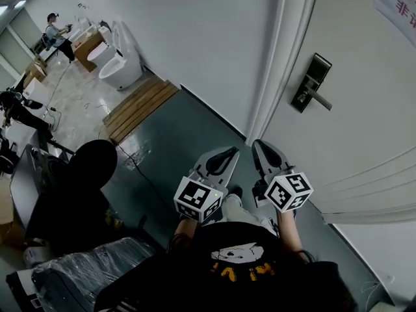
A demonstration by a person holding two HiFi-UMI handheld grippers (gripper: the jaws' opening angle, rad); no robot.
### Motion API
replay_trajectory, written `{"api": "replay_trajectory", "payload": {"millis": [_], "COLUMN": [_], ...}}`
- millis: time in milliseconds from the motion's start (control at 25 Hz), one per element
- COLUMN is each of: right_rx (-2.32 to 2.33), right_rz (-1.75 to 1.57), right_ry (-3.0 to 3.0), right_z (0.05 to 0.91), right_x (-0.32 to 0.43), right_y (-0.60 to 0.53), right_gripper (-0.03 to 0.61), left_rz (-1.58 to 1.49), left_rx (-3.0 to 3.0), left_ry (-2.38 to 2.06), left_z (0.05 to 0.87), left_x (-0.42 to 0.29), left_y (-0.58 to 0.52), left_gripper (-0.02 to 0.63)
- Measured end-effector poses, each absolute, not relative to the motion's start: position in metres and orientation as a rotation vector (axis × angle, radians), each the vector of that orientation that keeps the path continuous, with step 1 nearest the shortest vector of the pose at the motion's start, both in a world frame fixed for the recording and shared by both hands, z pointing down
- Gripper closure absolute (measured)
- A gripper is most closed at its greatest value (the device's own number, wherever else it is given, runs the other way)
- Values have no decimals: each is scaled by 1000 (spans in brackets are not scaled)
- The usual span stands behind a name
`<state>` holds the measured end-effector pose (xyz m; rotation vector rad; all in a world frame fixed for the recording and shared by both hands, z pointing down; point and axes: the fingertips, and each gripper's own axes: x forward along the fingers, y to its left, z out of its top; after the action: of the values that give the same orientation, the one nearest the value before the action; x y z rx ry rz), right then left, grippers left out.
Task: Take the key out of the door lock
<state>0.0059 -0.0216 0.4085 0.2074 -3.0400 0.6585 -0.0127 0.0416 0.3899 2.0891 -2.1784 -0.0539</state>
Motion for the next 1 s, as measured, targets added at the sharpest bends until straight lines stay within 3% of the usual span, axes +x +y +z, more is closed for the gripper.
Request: {"api": "replay_trajectory", "payload": {"millis": [1000], "right_rx": [288], "right_rz": [772], "right_ry": [-3035], "right_z": [418], "right_x": [-103], "right_y": [-181], "right_gripper": [572], "left_rz": [47], "left_rx": [2128], "left_ry": [-2076], "left_z": [399], "left_x": [-122], "left_y": [-122], "left_gripper": [589]}}
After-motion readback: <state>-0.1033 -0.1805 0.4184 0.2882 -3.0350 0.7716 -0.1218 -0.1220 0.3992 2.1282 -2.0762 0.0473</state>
